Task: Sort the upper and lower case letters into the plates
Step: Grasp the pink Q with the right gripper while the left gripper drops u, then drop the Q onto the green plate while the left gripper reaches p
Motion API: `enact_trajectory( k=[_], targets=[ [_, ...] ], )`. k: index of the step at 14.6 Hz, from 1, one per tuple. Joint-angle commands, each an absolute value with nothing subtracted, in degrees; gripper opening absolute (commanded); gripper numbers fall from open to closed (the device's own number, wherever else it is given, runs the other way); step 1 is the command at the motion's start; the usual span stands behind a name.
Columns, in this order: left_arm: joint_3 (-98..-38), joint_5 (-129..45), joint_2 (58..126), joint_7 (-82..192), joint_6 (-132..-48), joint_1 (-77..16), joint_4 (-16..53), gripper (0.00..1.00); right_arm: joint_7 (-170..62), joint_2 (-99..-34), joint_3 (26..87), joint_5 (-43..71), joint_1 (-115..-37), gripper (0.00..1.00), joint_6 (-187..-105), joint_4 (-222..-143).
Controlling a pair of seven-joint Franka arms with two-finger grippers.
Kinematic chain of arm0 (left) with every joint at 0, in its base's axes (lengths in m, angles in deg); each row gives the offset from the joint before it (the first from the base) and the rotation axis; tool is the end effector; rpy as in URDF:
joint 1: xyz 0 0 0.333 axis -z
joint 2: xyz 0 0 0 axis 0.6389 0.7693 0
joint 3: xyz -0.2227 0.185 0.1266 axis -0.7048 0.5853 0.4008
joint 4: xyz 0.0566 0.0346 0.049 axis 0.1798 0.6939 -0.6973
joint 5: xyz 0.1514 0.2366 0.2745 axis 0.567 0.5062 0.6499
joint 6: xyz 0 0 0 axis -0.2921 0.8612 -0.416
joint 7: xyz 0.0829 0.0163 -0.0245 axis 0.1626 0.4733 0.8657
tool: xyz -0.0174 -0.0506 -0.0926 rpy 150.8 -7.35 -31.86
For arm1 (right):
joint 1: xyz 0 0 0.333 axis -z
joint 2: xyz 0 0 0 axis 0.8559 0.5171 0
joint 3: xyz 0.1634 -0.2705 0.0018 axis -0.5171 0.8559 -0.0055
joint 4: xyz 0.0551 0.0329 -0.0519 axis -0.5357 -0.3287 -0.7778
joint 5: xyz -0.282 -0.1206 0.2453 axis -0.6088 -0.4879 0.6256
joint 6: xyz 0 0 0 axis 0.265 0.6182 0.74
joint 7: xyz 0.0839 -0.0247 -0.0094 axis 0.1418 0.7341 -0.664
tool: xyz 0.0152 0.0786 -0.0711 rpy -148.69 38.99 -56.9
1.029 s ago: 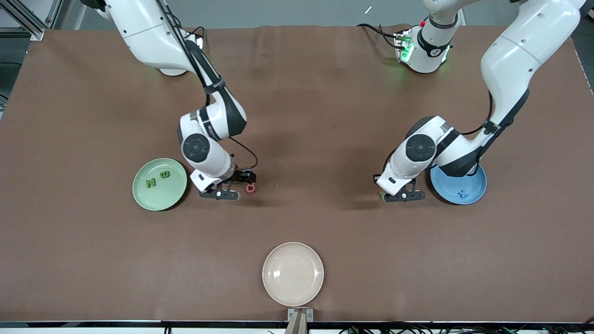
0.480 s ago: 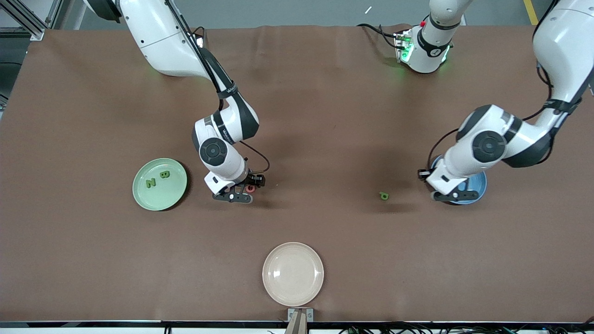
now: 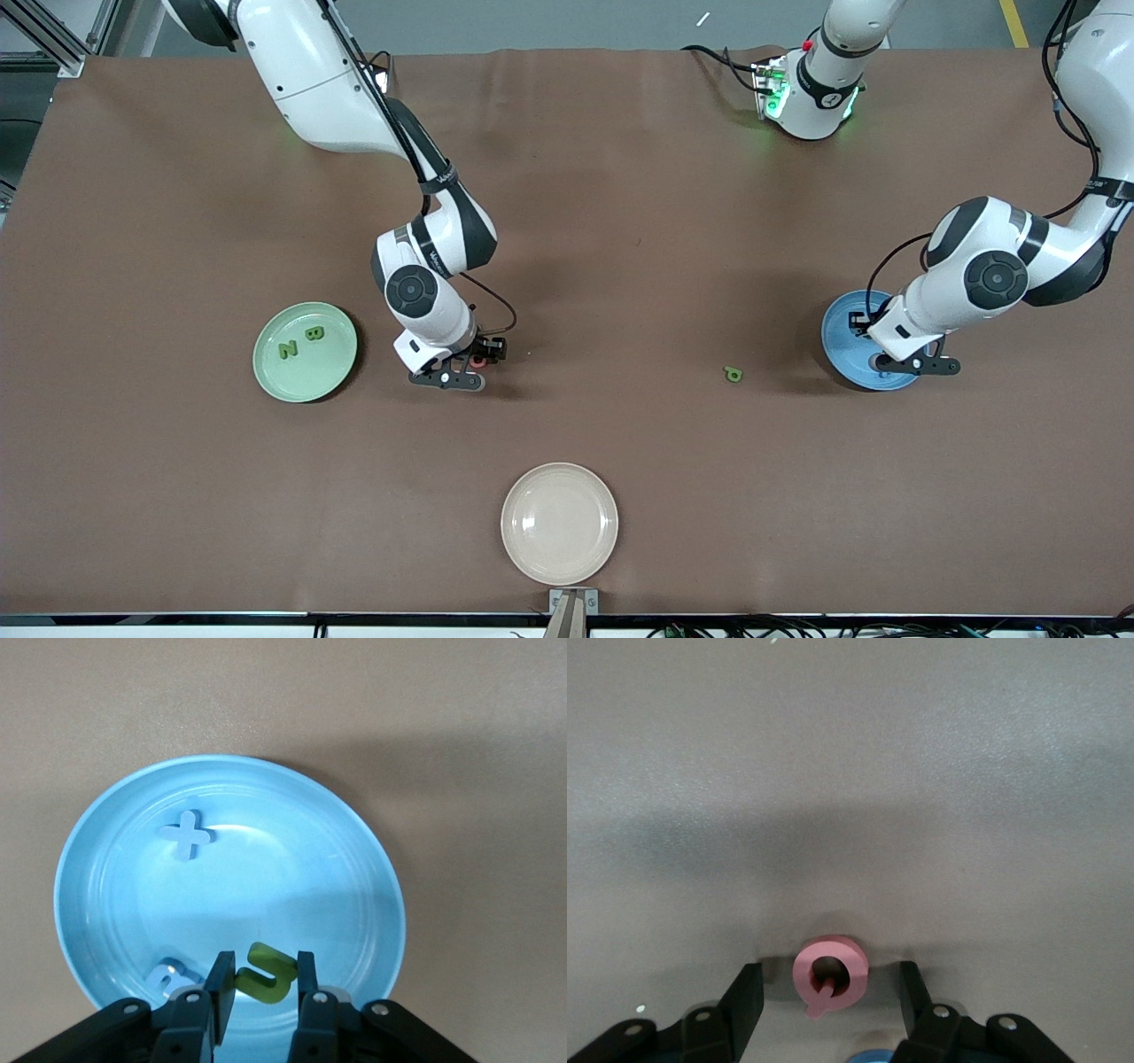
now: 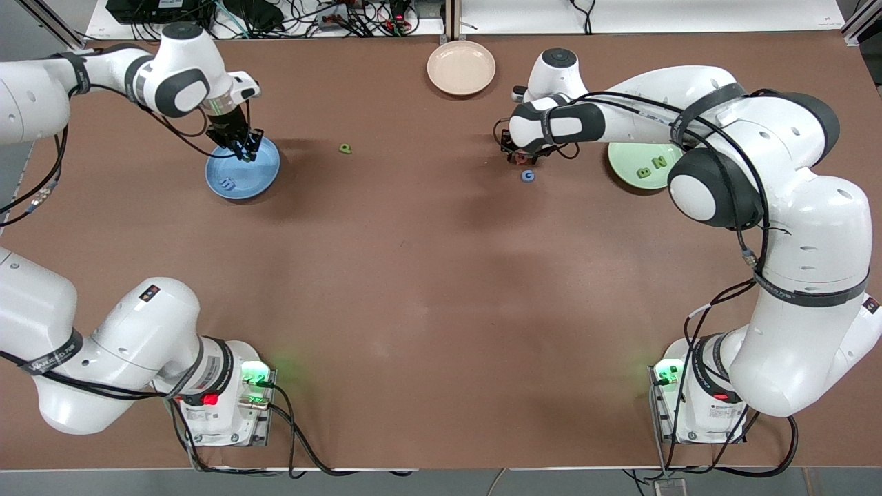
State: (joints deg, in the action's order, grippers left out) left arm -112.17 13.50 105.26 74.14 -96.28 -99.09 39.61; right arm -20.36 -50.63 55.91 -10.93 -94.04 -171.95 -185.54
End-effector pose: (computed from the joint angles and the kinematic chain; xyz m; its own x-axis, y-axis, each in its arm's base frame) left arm 0.5548 -0.0004 0.2336 0.9885 -0.0996 -0.1141 -0.1065 -0.9928 -0.0554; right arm 0.5674 0.3364 0.1768 0.9930 -0.1143 -0.0303 -0.1163 -0.9904 -0.0748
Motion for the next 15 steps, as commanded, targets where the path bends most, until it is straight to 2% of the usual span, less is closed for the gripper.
enact_trajectory(
  k=[1,4,8,9,13,14,15],
  targets=[
    [-112.32,17.24,105.66,73.83,-99.55,-101.14,42.61,0.15,-19.38,-50.22,56.59,-11.8,-94.81,0.6,-172.2,-185.15],
    [-110.65,18.48,106.28,73.83,-100.25,-101.23,43.58,0.16,-19.47,-50.22,56.59,-11.89,-94.81,0.43,-172.11,-185.15],
    [-108.71,21.2,107.51,73.91,-102.28,-101.06,44.72,0.16,-19.47,-50.31,56.59,-11.98,-94.28,0.04,-171.59,-185.06],
    [-108.62,21.21,107.68,74.0,-102.28,-100.97,44.72,0.16,-19.55,-50.66,56.59,-11.89,-94.02,0.01,-171.15,-185.06],
    [-108.54,21.21,107.68,74.27,-102.28,-100.88,45.16,0.2,-22.18,-52.67,57.38,-11.98,-91.92,0.0,-166.86,-185.06],
    [-108.54,21.21,107.6,74.01,-102.19,-100.88,45.07,0.36,-25.15,-53.99,57.65,-11.98,-90.6,0.0,-164.4,-185.06],
    [-108.54,21.21,107.33,73.83,-102.19,-100.97,45.07,0.62,-28.23,-55.48,57.65,-11.98,-88.94,0.0,-161.51,-185.15]
  ],
)
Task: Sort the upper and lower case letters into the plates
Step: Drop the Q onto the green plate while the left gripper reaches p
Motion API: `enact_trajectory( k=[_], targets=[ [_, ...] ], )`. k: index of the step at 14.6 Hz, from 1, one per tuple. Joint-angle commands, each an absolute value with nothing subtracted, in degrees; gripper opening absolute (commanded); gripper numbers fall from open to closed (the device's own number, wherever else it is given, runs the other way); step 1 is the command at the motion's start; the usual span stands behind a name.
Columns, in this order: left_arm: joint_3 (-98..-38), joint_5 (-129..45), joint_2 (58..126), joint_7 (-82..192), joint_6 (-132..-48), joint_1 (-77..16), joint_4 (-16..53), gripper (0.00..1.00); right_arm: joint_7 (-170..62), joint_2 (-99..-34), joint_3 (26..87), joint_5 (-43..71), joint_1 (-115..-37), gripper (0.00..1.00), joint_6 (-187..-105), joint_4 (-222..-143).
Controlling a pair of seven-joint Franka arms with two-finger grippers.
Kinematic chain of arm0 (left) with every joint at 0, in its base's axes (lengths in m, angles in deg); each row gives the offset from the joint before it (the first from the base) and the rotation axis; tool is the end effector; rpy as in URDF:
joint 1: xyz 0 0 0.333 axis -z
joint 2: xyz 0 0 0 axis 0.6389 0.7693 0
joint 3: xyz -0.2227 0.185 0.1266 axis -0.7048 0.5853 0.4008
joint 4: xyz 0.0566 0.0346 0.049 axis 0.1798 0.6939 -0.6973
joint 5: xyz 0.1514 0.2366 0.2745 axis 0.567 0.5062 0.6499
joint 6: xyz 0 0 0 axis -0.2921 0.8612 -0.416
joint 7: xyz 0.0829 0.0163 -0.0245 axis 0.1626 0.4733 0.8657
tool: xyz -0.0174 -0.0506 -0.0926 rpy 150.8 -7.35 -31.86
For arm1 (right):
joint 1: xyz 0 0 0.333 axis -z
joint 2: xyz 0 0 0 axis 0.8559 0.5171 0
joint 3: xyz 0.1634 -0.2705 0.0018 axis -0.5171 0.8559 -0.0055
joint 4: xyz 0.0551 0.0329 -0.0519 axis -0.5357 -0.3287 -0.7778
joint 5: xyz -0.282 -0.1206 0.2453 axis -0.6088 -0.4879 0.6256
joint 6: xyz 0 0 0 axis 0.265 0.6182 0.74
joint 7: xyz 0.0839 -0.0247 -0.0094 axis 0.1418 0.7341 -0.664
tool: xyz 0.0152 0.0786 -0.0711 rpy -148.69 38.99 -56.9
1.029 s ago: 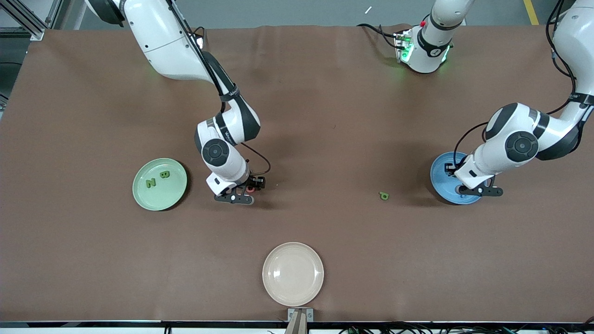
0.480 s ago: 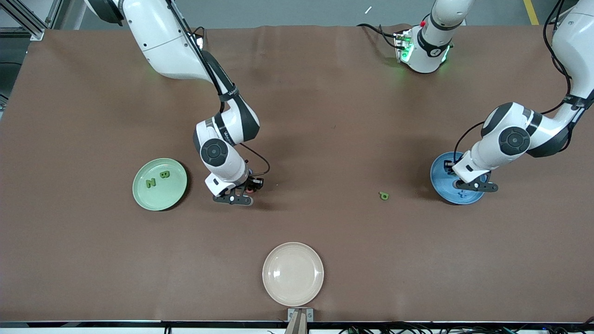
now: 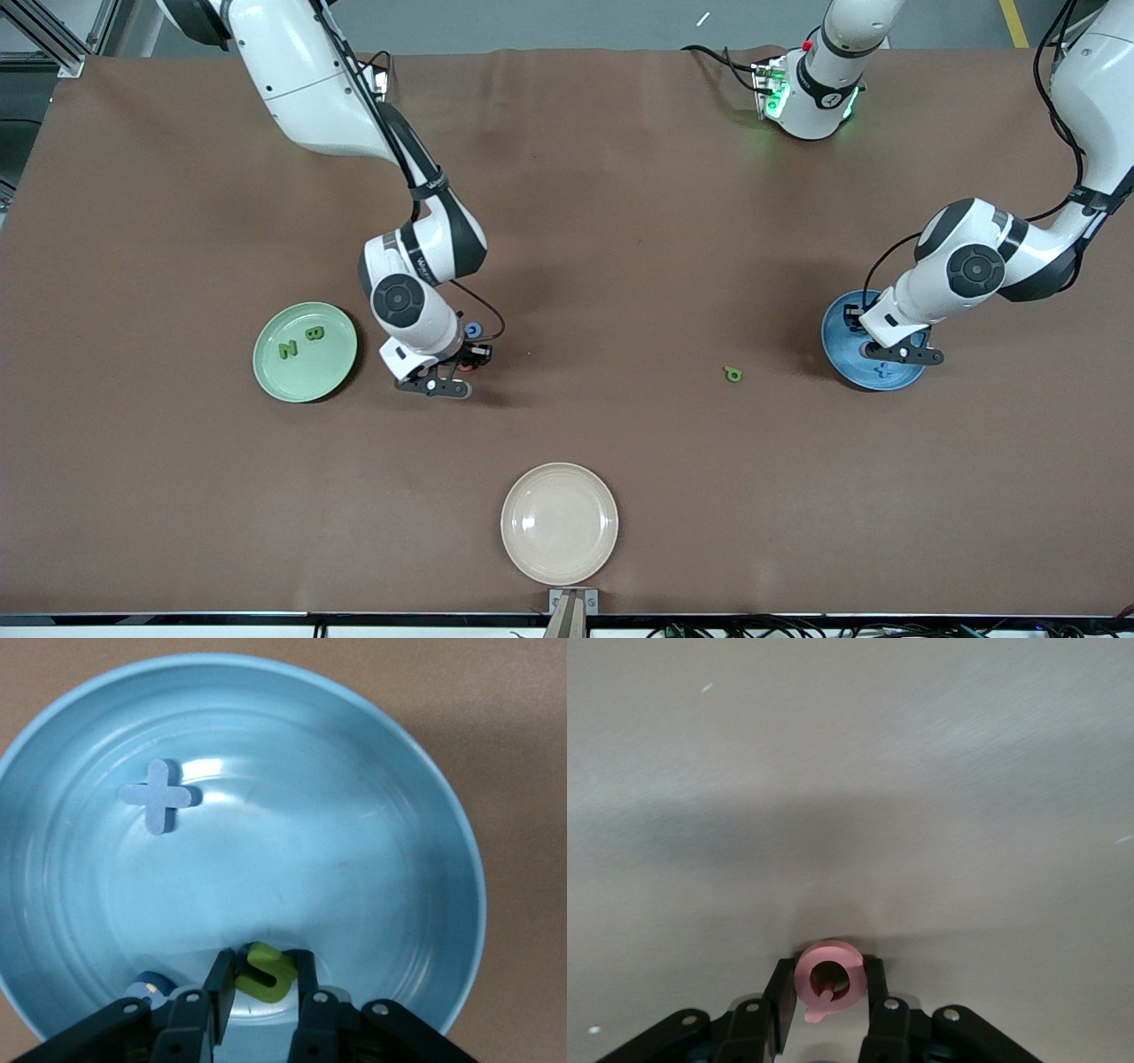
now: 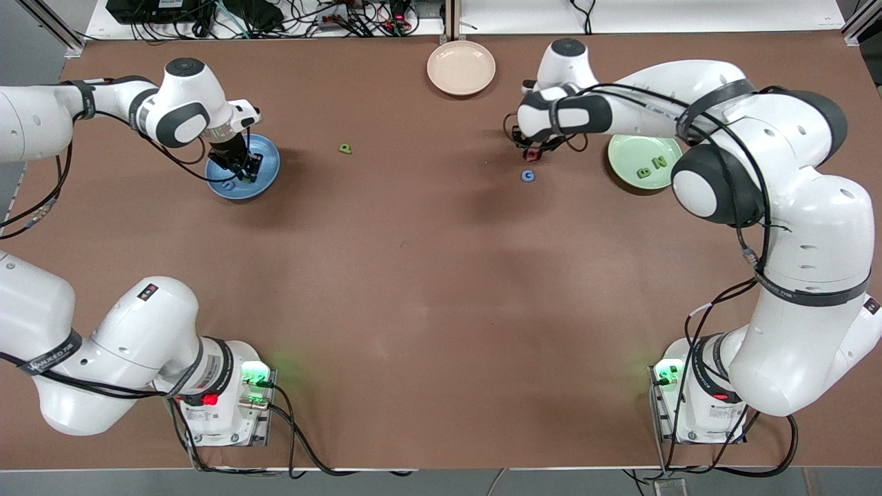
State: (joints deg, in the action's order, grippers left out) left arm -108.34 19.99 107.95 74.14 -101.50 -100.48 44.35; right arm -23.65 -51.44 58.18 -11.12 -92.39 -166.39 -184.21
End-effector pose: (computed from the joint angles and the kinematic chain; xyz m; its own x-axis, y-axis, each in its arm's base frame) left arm 0.5273 0.0162 0.1838 0.9817 -0.1478 -0.1202 -0.1544 -0.9868 -0.0481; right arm 0.5869 0.3013 0.1885 0.9920 -0.1076 -0.0666 -0.1101 -0.9933 -0.0359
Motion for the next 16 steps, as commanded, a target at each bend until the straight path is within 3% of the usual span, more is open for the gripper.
enact_trajectory(
  k=[1,3,9,12,16],
  targets=[
    [-108.71,21.21,106.9,73.83,-102.02,-100.97,45.07,0.85,-31.39,-56.97,57.65,-11.98,-87.09,0.0,-158.43,-185.24],
    [-110.37,20.94,106.1,74.18,-101.58,-100.97,44.81,0.99,-38.41,-59.78,57.82,-12.15,-83.49,0.0,-155.25,-186.46],
    [-118.55,13.23,106.28,76.02,-93.5,-97.47,38.06,0.99,-52.42,-65.77,58.53,-14.79,-74.78,0.01,-155.5,-195.33],
    [-117.42,11.54,106.89,83.91,-93.14,-87.56,32.79,0.99,-52.78,-66.21,58.53,-15.06,-74.15,0.01,-158.91,-199.37],
    [-109.09,9.7,107.51,86.84,-93.14,-71.39,26.02,0.99,-52.87,-65.69,58.53,-15.06,-73.37,0.01,-164.37,-203.25]
  ],
)
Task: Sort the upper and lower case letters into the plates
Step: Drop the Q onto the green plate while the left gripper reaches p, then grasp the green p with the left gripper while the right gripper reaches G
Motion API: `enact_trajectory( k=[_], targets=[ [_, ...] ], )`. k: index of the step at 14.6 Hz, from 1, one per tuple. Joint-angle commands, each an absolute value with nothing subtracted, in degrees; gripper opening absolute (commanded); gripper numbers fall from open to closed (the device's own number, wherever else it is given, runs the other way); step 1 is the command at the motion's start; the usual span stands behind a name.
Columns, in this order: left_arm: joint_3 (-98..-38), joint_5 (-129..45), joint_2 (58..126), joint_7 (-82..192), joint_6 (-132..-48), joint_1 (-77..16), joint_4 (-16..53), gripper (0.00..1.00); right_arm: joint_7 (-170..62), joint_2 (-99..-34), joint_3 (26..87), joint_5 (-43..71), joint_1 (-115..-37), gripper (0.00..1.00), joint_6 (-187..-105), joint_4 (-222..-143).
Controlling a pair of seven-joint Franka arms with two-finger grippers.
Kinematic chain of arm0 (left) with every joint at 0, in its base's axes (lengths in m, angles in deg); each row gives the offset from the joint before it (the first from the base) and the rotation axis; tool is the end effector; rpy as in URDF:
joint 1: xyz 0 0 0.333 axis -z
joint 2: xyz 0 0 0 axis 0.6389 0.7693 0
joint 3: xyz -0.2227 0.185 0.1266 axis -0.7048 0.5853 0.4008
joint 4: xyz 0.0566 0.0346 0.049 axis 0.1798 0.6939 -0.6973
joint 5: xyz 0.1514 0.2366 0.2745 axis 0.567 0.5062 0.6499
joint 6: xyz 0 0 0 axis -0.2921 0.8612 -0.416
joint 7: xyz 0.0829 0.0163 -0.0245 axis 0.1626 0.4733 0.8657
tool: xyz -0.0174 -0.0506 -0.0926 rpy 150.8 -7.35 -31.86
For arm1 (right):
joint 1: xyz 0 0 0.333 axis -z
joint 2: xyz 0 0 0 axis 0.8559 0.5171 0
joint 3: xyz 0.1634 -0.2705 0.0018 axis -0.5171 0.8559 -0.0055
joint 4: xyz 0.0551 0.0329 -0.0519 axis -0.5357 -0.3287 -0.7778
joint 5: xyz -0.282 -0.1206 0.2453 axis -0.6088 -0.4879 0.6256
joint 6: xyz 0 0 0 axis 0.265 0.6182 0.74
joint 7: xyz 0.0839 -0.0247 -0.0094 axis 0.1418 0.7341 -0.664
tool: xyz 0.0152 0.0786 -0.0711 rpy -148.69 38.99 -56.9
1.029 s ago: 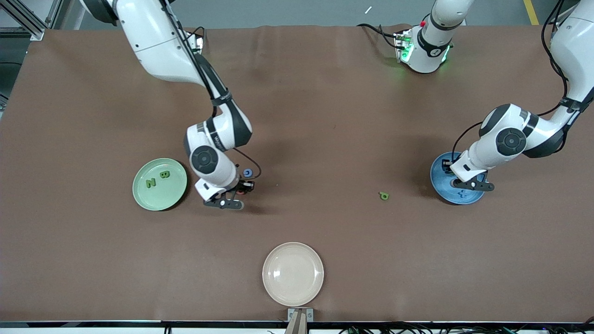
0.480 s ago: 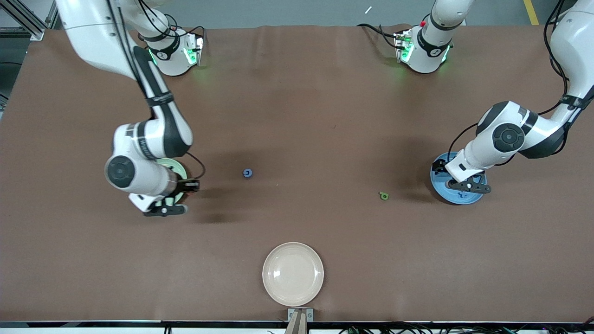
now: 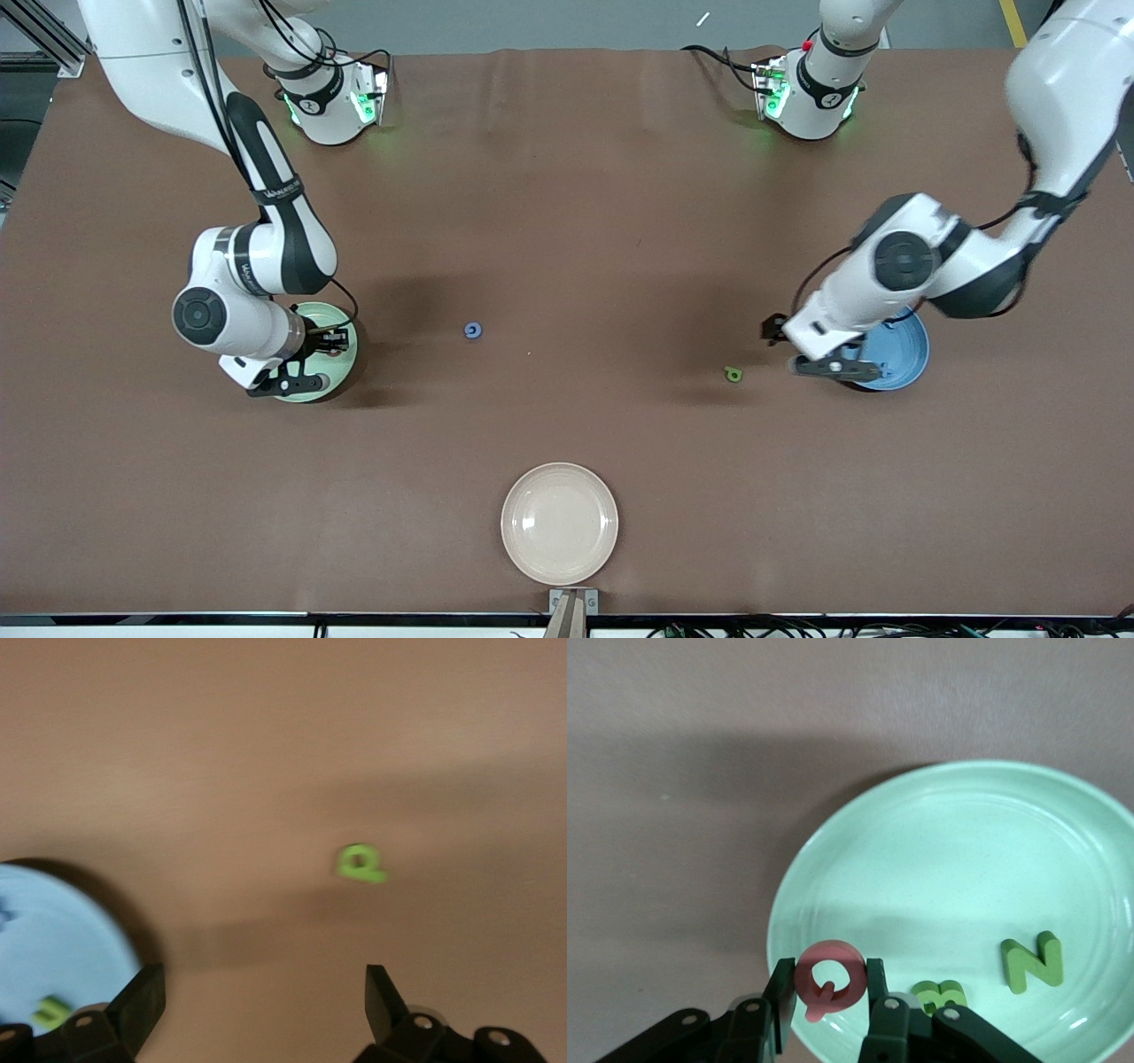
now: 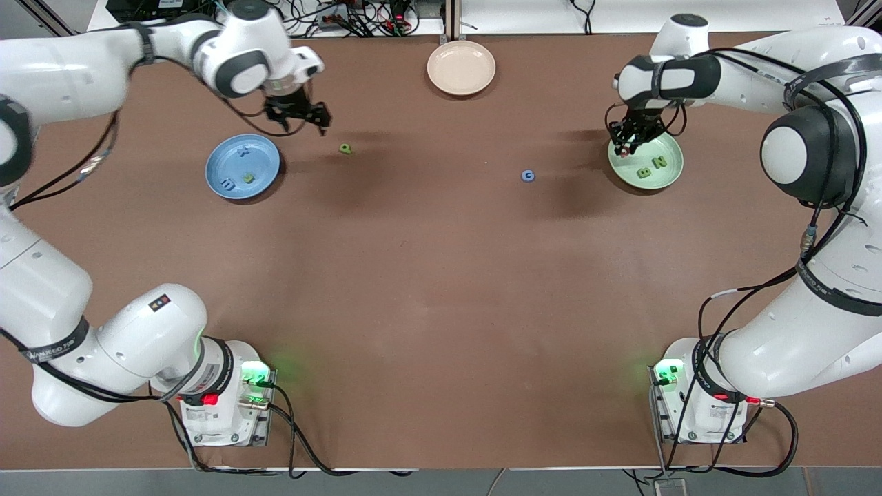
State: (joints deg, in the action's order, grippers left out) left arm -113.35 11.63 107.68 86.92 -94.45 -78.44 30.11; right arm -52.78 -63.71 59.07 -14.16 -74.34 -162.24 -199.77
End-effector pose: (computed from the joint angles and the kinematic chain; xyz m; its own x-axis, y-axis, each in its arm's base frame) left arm 0.5755 -0.1874 0.2777 0.9898 -0.1409 -0.0231 -0.1414 -0.9897 -0.0218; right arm 0.5773 0.0798 0.2114 0.9808 0.0941 -0.1707 0.0875 -0.9951 -0.0457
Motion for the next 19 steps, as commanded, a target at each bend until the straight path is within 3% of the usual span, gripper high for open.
enact_trajectory(
  k=[1,4,13,14,16,17,18,19],
  targets=[
    [-106.28,9.26,107.94,86.66,-93.57,-67.35,24.44,0.99,-52.95,-65.51,58.44,-15.06,-72.67,0.01,-164.38,-203.34],
    [-101.69,8.29,111.01,86.66,-95.24,-60.9,20.91,0.99,-54.45,-65.51,58.44,-15.06,-70.91,0.01,-164.47,-203.52],
    [-97.91,9.43,113.04,86.22,-102.79,-61.15,23.89,0.95,-54.45,-63.32,58.35,-14.88,-71.25,0.05,-167.37,-203.08],
    [-97.29,9.6,113.13,85.96,-103.85,-60.98,23.98,0.93,-54.45,-63.14,58.35,-14.88,-71.34,0.14,-167.37,-202.91],
    [-95.53,9.61,113.22,85.61,-105.26,-60.28,23.81,0.87,-54.45,-63.14,58.35,-14.88,-71.43,0.44,-167.19,-202.73],
    [-95.44,9.61,113.39,85.43,-105.62,-60.28,23.8,0.84,-54.45,-63.23,58.27,-14.88,-71.43,0.87,-166.84,-202.47],
    [-95.44,9.69,113.92,85.43,-105.62,-60.28,23.63,0.81,-54.45,-63.4,58.26,-14.88,-71.52,1.0,-166.4,-202.38],
    [-95.35,9.87,114.18,85.43,-105.71,-60.28,23.54,0.77,-54.36,-63.66,58.26,-14.88,-71.6,1.0,-165.36,-202.12]
  ],
)
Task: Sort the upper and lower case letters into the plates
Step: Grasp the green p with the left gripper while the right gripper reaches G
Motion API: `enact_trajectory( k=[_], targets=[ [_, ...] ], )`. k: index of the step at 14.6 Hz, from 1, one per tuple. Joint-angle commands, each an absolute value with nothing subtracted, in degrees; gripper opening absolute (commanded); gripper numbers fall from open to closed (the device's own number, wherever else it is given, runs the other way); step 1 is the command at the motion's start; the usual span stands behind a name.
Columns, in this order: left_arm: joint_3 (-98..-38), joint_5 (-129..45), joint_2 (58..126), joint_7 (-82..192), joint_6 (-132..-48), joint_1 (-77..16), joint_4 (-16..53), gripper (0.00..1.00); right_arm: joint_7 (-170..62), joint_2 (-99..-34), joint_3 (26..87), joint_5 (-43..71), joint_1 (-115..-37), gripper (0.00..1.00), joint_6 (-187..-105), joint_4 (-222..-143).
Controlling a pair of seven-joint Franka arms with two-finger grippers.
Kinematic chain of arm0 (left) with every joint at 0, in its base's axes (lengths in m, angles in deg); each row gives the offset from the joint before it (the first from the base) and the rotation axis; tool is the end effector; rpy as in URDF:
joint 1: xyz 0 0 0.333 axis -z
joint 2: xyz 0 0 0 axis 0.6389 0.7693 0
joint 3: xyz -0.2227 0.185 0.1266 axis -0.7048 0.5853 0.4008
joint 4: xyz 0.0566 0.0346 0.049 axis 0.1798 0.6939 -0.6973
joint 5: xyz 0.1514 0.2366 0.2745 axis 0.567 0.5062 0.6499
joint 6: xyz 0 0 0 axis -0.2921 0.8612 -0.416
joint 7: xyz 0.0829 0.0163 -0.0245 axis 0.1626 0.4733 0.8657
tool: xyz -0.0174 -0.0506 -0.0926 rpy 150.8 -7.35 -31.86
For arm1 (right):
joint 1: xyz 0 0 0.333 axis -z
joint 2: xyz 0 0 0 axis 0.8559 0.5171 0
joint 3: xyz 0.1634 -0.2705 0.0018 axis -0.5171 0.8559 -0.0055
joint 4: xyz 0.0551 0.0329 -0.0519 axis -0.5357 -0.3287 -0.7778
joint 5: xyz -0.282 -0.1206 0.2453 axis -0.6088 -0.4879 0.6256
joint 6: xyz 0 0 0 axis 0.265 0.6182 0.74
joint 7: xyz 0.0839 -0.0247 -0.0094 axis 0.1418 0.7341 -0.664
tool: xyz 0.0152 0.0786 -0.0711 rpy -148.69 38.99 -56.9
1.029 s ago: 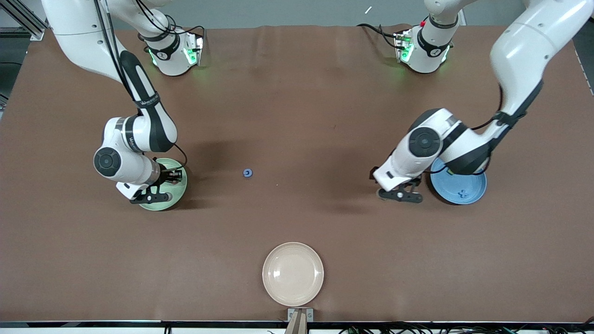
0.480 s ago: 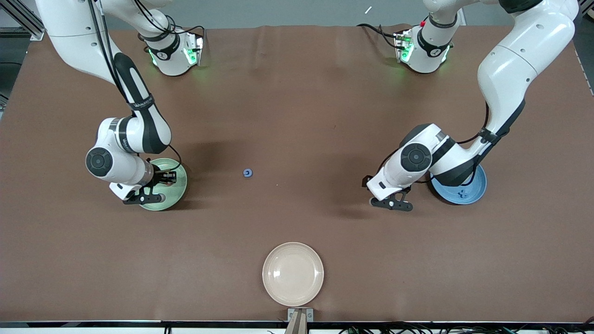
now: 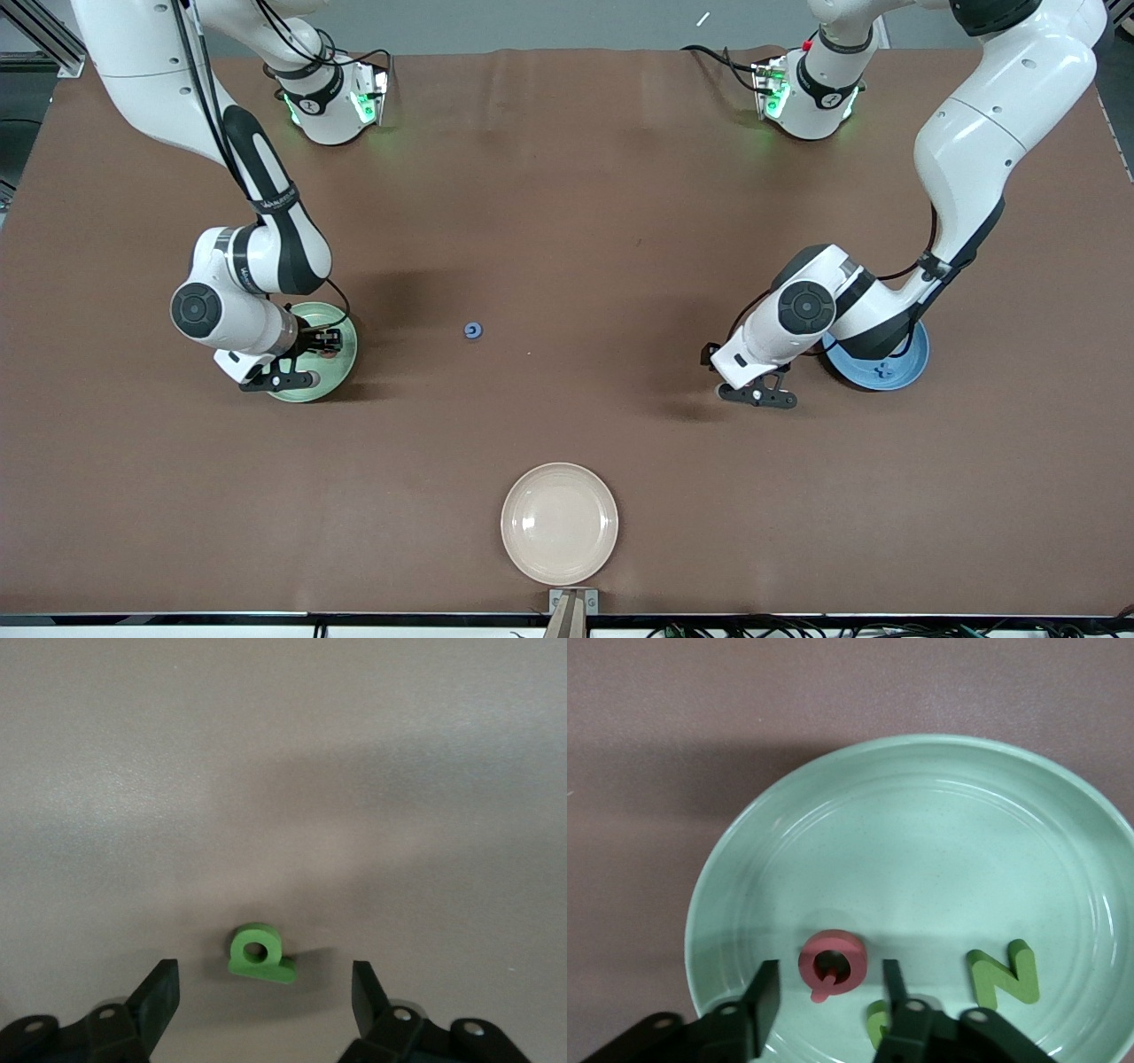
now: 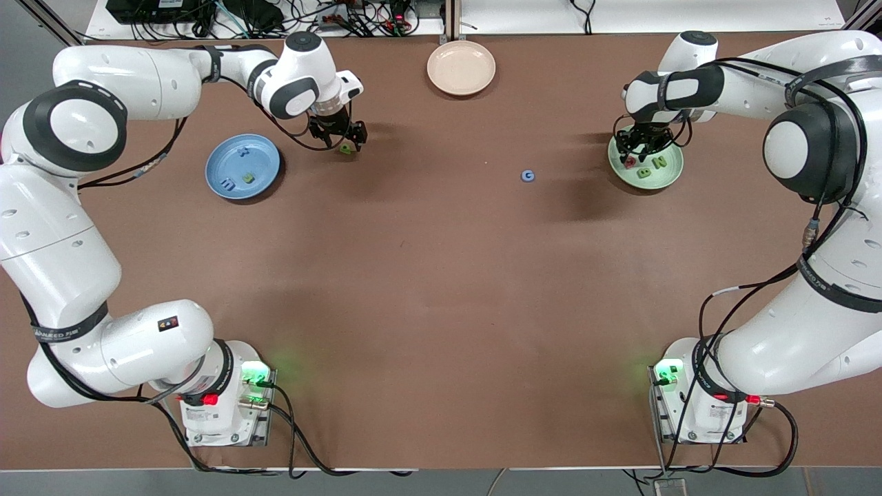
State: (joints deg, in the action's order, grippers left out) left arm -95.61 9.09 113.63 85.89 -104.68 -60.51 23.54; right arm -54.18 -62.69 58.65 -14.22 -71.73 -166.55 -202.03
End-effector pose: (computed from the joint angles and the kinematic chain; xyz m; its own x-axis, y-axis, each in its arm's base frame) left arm 0.5941 -0.2274 0.1870 0.9876 -0.1554 -0.0245 -0.1548 -0.9877 0.0224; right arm 0.5719 0.0544 0.1918 0.9855 0.0752 -0.1524 0.0696 -0.9967 -0.0417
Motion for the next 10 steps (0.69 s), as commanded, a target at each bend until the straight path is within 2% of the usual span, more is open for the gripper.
enact_trajectory(
  k=[1,6,10],
  targets=[
    [-95.35,10.13,114.27,85.43,-105.79,-60.28,23.54,0.73,-53.84,-63.84,58.18,-14.79,-71.6,1.0,-163.61,-201.07],
    [-95.09,10.4,114.63,85.52,-105.88,-60.19,23.63,0.52,-43.05,-65.77,57.74,-14.27,-77.38,1.0,-158.49,-198.86],
    [-94.91,10.4,114.63,85.52,-105.88,-60.1,23.45,0.46,-30.13,-65.43,57.83,-11.81,-86.44,1.0,-161.2,-198.6]
  ],
)
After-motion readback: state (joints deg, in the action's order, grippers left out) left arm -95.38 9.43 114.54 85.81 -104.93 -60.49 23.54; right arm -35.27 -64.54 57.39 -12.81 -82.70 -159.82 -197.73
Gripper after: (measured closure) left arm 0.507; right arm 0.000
